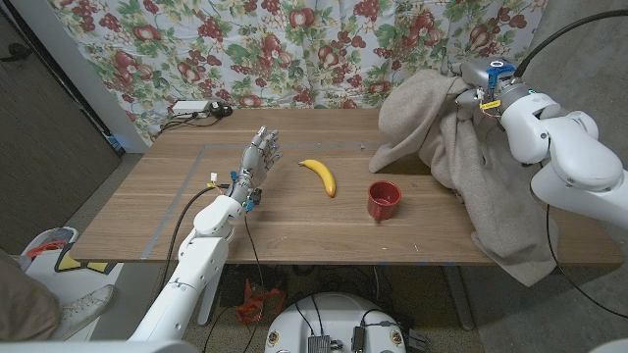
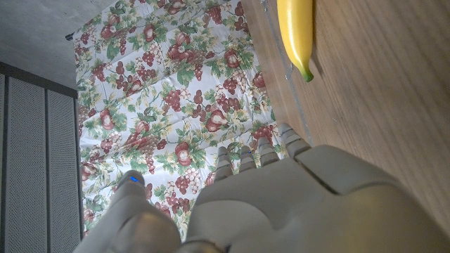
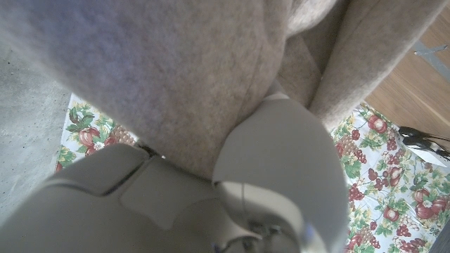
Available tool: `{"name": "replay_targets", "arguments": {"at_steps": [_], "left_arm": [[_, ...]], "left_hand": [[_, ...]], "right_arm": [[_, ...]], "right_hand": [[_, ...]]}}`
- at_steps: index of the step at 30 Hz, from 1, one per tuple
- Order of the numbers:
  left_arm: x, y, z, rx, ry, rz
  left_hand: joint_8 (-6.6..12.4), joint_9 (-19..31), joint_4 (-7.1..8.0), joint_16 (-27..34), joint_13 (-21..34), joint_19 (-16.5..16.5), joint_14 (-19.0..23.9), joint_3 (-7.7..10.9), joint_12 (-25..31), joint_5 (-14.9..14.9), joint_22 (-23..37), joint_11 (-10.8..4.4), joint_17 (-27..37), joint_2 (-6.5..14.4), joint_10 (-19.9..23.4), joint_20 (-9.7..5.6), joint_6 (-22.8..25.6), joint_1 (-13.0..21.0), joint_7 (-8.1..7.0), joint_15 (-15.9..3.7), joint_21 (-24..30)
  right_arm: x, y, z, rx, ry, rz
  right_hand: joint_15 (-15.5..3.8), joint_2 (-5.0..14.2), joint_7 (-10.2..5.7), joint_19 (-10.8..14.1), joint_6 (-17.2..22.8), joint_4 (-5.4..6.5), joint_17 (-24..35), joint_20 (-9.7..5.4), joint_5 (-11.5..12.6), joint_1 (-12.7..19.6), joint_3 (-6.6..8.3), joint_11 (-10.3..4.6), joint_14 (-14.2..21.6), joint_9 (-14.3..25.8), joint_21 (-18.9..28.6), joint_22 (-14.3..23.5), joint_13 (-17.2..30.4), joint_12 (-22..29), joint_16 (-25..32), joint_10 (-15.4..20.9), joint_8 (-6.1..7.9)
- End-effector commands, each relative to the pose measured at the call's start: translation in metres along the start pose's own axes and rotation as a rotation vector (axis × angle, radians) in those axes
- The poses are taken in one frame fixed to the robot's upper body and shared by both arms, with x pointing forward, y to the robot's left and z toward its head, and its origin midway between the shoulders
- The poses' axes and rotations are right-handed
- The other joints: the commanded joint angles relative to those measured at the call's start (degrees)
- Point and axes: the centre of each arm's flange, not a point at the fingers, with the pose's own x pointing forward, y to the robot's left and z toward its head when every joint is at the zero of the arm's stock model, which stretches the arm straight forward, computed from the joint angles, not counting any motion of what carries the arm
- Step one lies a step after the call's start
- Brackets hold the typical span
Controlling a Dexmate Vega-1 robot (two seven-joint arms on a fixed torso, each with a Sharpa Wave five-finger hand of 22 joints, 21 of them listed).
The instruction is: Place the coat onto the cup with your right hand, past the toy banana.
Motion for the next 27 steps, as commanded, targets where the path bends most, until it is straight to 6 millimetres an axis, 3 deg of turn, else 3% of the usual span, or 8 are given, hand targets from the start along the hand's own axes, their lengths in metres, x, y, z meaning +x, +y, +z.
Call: {"name": "replay_targets", "arguments": {"at_steps": [1, 12, 27], "left_arm": [[0.004, 0.001, -0.002, -0.007, -0.005, -0.009], [0.008, 0.004, -0.004, -0.012, -0.009, -0.016], [0.010, 0.006, -0.007, -0.016, -0.014, -0.023]], "left_hand": [[0.06, 0.2, 0.07, 0.3, 0.1, 0.2, -0.3, -0.03, 0.5, 0.4, 0.3, 0.31, 0.1, 0.1, -0.4, -0.02, 0.3, -0.1, -0.20, 0.03, 0.2], [0.05, 0.2, 0.05, 0.3, 0.1, 0.3, -0.3, -0.05, 0.5, 0.4, 0.3, 0.30, 0.1, 0.2, -0.3, -0.06, 0.3, -0.1, -0.10, 0.02, 0.2], [0.06, 0.2, 0.03, 0.3, 0.1, 0.3, -0.3, -0.08, 0.5, 0.4, 0.3, 0.19, 0.1, 0.2, -0.3, -0.02, 0.3, -0.1, -0.14, 0.01, 0.2]], "right_arm": [[-0.017, -0.009, 0.010, -0.006, -0.013, 0.006], [-0.029, -0.014, 0.034, -0.019, -0.064, 0.034], [-0.048, -0.020, 0.049, -0.013, -0.079, 0.041]], "right_hand": [[-4.19, 1.57, 0.09, 0.1, -0.5, 0.54, 0.1, -7.27, 0.3, 0.8, 1.00, -0.10, -0.2, 0.0, 0.2, 0.1, 0.1, 0.3, 0.3, -0.1, 0.53], [-4.19, 1.52, 0.10, -0.1, -0.8, 0.47, 0.1, -7.28, 0.5, 0.6, 1.53, -0.07, -0.3, 0.1, 0.4, 0.1, 0.2, 0.6, 0.5, -0.1, 1.20], [-4.19, 1.63, 0.18, -0.5, -1.5, 0.53, 0.1, -7.27, 0.8, 0.1, 2.38, -0.08, -0.9, 0.1, 0.4, -0.2, 0.1, 0.9, 0.5, -0.7, 2.03]]}}
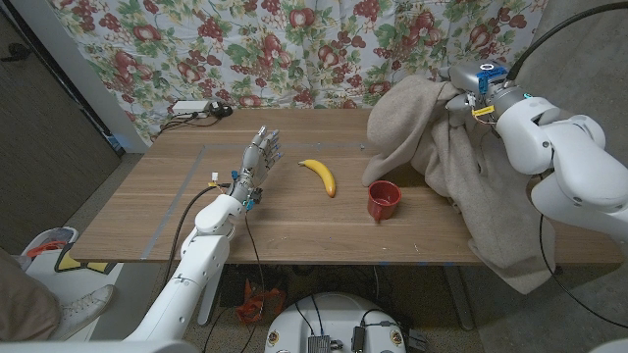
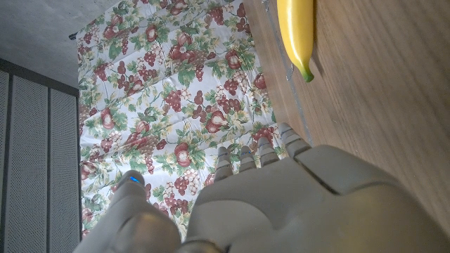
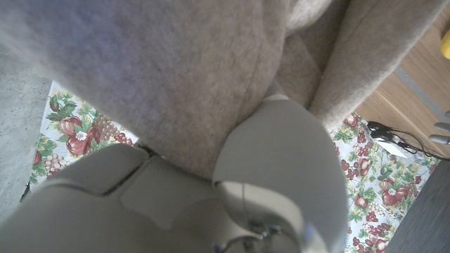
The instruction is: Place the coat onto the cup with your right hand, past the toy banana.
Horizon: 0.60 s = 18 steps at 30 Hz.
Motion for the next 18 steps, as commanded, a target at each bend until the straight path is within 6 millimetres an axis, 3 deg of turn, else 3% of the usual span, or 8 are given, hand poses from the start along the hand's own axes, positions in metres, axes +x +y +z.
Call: {"name": "replay_targets", "arguments": {"at_steps": [1, 18], "left_arm": [[0.003, 0.002, -0.001, -0.004, -0.007, -0.008], [0.013, 0.002, -0.007, -0.030, -0.022, -0.017]], "left_hand": [[0.05, 0.2, 0.03, 0.3, 0.1, 0.0, -0.3, -0.08, 0.5, 0.4, 0.3, 0.25, 0.1, 0.2, -0.4, 0.19, 0.3, -0.1, -0.11, -0.02, 0.2], [0.03, 0.2, 0.07, 0.3, 0.1, 0.1, -0.3, -0.16, 0.5, 0.4, 0.3, 0.21, 0.1, 0.2, -0.3, 0.17, 0.3, -0.2, -0.07, -0.01, 0.2]], "right_arm": [[-0.014, -0.003, 0.014, 0.004, -0.018, 0.017], [-0.029, -0.014, 0.020, 0.000, -0.014, 0.034]], "right_hand": [[-4.39, 0.95, 0.16, -0.4, -0.2, 1.17, 0.1, -7.17, 0.3, 0.8, 1.74, 0.13, -0.5, 0.0, 0.4, 0.1, 0.0, 0.4, 0.4, -0.4, 0.48], [-4.39, 1.03, 0.24, -0.7, -1.2, 1.14, 0.0, -7.18, 0.3, 0.1, 2.74, -0.07, -1.1, -0.7, 0.4, -0.6, -0.8, -0.8, 0.2, -0.9, 1.37]]}}
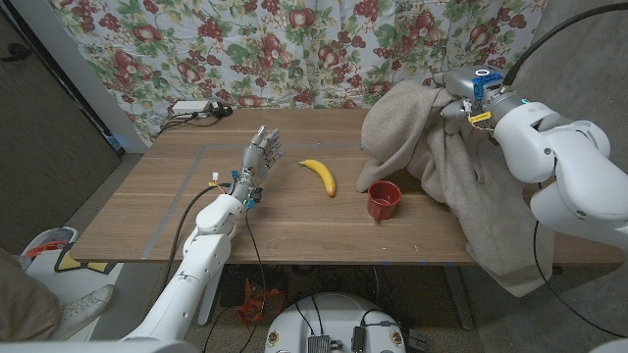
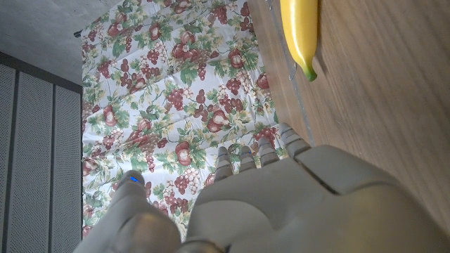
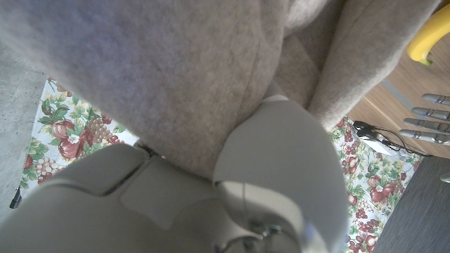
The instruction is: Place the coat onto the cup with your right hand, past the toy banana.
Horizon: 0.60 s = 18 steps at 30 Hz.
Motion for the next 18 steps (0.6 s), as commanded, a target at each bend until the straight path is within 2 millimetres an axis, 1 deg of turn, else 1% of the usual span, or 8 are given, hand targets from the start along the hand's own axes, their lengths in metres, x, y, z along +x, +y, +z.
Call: {"name": "replay_targets", "arguments": {"at_steps": [1, 6, 11, 14, 18], "left_arm": [[0.008, 0.000, -0.003, -0.011, -0.006, -0.009], [0.009, 0.000, -0.001, -0.009, -0.006, -0.011], [0.010, 0.000, -0.001, -0.008, -0.011, -0.010], [0.009, 0.000, -0.002, -0.011, -0.012, -0.007], [0.008, 0.000, -0.005, -0.019, -0.012, -0.005]], "left_hand": [[0.03, 0.2, 0.07, 0.3, 0.1, 0.1, -0.3, -0.17, 0.5, 0.4, 0.3, 0.23, 0.2, 0.2, -0.3, 0.16, 0.3, -0.2, -0.10, 0.00, 0.2], [0.06, 0.2, 0.09, 0.3, 0.1, 0.1, -0.3, -0.19, 0.5, 0.4, 0.3, 0.24, 0.2, 0.2, -0.3, 0.15, 0.4, -0.2, -0.18, 0.01, 0.2], [0.06, 0.2, 0.10, 0.3, 0.1, 0.1, -0.3, -0.21, 0.5, 0.4, 0.3, 0.20, 0.2, 0.2, -0.3, 0.14, 0.4, -0.2, -0.14, 0.01, 0.2], [0.05, 0.2, 0.11, 0.3, 0.1, 0.1, -0.3, -0.22, 0.5, 0.4, 0.3, 0.25, 0.2, 0.2, -0.3, 0.13, 0.4, -0.2, -0.14, 0.01, 0.2], [0.05, 0.2, 0.12, 0.3, 0.1, 0.2, -0.3, -0.24, 0.5, 0.4, 0.3, 0.27, 0.2, 0.2, -0.3, 0.12, 0.4, -0.2, -0.13, -0.03, 0.3]], "right_arm": [[-0.013, -0.011, 0.006, -0.009, -0.002, 0.001], [-0.016, -0.013, 0.008, 0.000, -0.008, -0.004], [-0.020, -0.011, 0.015, 0.004, -0.031, 0.011], [-0.024, -0.011, 0.019, 0.005, -0.040, 0.015], [-0.025, -0.013, 0.022, 0.002, -0.051, 0.015]], "right_hand": [[-4.60, 0.88, -0.02, -0.3, -0.4, 1.09, 0.2, -7.39, 0.3, 0.2, 1.76, 0.04, -0.5, -0.2, 0.2, -0.1, 0.2, -0.2, 0.2, -0.1, 0.45], [-4.61, 0.90, 0.04, -0.3, -0.7, 1.06, 0.2, -7.38, 0.3, 0.2, 1.94, 0.08, -0.5, -0.1, 0.2, -0.1, 0.3, -0.3, 0.2, -0.1, 0.77], [-4.61, 0.88, 0.15, -0.3, -0.8, 0.99, 0.2, -7.37, 0.3, 0.1, 2.16, 0.07, -0.5, -0.1, 0.1, -0.4, 0.2, -0.5, 0.2, -0.2, 1.08], [-4.61, 0.87, 0.18, -0.3, -0.6, 0.98, 0.2, -7.38, 0.2, 0.1, 2.26, 0.10, -0.5, -0.5, 0.2, -0.4, 0.2, -0.6, 0.2, -0.3, 1.06], [-4.60, 0.83, 0.18, -0.2, -0.9, 0.97, 0.2, -7.38, 0.2, 0.0, 2.43, 0.08, -0.5, -0.3, 0.3, -0.5, 0.3, -0.7, 0.2, -0.1, 1.44]]}}
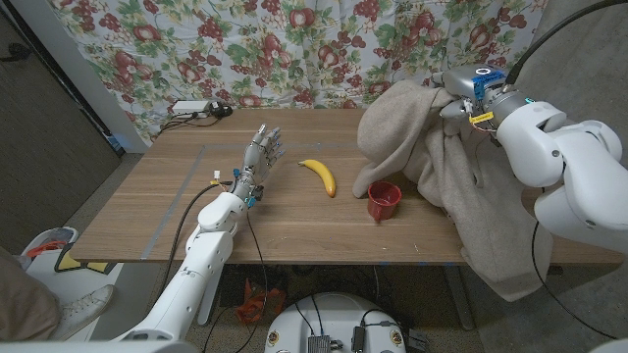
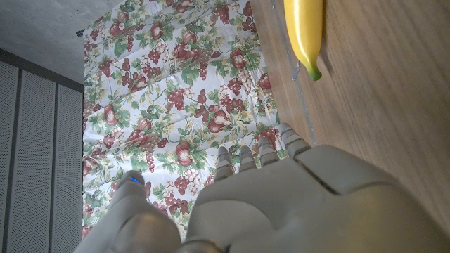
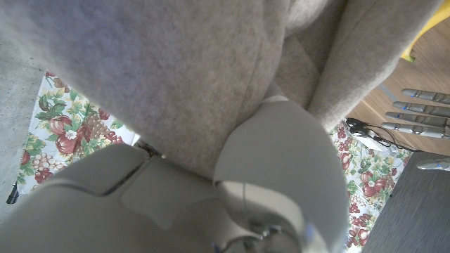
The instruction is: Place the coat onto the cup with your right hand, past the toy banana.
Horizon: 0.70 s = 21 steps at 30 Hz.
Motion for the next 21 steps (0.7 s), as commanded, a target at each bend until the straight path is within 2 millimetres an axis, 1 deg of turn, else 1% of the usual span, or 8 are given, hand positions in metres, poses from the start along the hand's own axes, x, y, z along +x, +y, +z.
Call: {"name": "replay_targets", "arguments": {"at_steps": [1, 8, 14, 20, 21], "left_arm": [[0.001, 0.000, -0.004, -0.011, -0.006, 0.001], [0.004, 0.000, -0.006, -0.016, -0.013, -0.002], [0.002, 0.001, -0.008, -0.021, -0.015, 0.004], [0.000, 0.001, -0.011, -0.028, -0.011, 0.008], [0.000, 0.001, -0.011, -0.028, -0.011, 0.008]], "left_hand": [[0.05, 0.2, 0.12, 0.3, 0.1, 0.2, -0.3, -0.24, 0.5, 0.5, 0.4, 0.31, 0.2, -0.2, -0.3, 0.12, 0.4, 0.1, -0.13, -0.03, 0.3], [0.06, 0.2, 0.13, 0.3, 0.1, 0.2, -0.4, -0.26, 0.5, 0.5, 0.4, 0.25, 0.2, -0.2, -0.3, 0.09, 0.4, 0.1, -0.11, 0.07, 0.3], [0.05, 0.2, 0.14, 0.3, 0.1, 0.3, -0.4, -0.28, 0.5, 0.5, 0.4, 0.29, 0.2, -0.2, -0.3, 0.03, 0.4, 0.1, -0.06, 0.03, 0.3], [0.05, 0.2, 0.14, 0.3, 0.1, 0.3, -0.3, -0.29, 0.5, 0.5, 0.4, 0.27, 0.2, -0.2, -0.3, 0.00, 0.4, 0.1, -0.01, 0.04, 0.3], [0.05, 0.2, 0.15, 0.3, 0.1, 0.2, -0.3, -0.29, 0.5, 0.5, 0.4, 0.31, 0.2, -0.2, -0.3, 0.05, 0.4, 0.1, -0.01, 0.00, 0.3]], "right_arm": [[-0.009, -0.004, 0.012, 0.002, -0.035, 0.007], [-0.008, -0.009, 0.015, -0.003, -0.046, -0.004], [-0.005, -0.009, 0.018, 0.006, -0.062, -0.003], [-0.006, -0.012, 0.023, 0.018, -0.090, -0.008], [-0.006, -0.012, 0.023, 0.021, -0.095, -0.007]], "right_hand": [[-4.51, 0.59, 0.00, -0.2, -0.4, 1.41, 0.2, -7.38, 0.2, 0.2, 2.02, 0.09, -0.4, 0.1, 0.2, 0.0, 0.1, 0.1, 0.2, 0.0, 0.57], [-4.51, 0.59, 0.09, -0.3, -0.4, 1.41, 0.2, -7.38, 0.1, 0.0, 2.25, 0.13, -0.4, -0.2, 0.3, -0.1, 0.2, 0.0, 0.2, -0.1, 0.79], [-4.51, 0.57, 0.23, -0.4, -0.5, 1.38, 0.2, -7.39, 0.0, -0.1, 2.52, 0.08, -0.4, -0.4, 0.4, 0.0, 0.2, -0.1, 0.2, -0.1, 1.19], [-4.51, 0.57, 0.04, -0.4, -0.5, 1.38, 0.2, -7.38, 0.0, -0.2, 2.65, 0.06, -0.3, -0.7, 0.3, -0.1, 0.0, -0.4, 0.2, -0.2, 1.31], [-4.51, 0.56, 0.05, -0.3, -0.6, 1.38, 0.2, -7.38, 0.0, -0.2, 2.70, 0.06, -0.3, -0.5, 0.3, -0.1, 0.0, -0.4, 0.2, -0.2, 1.53]]}}
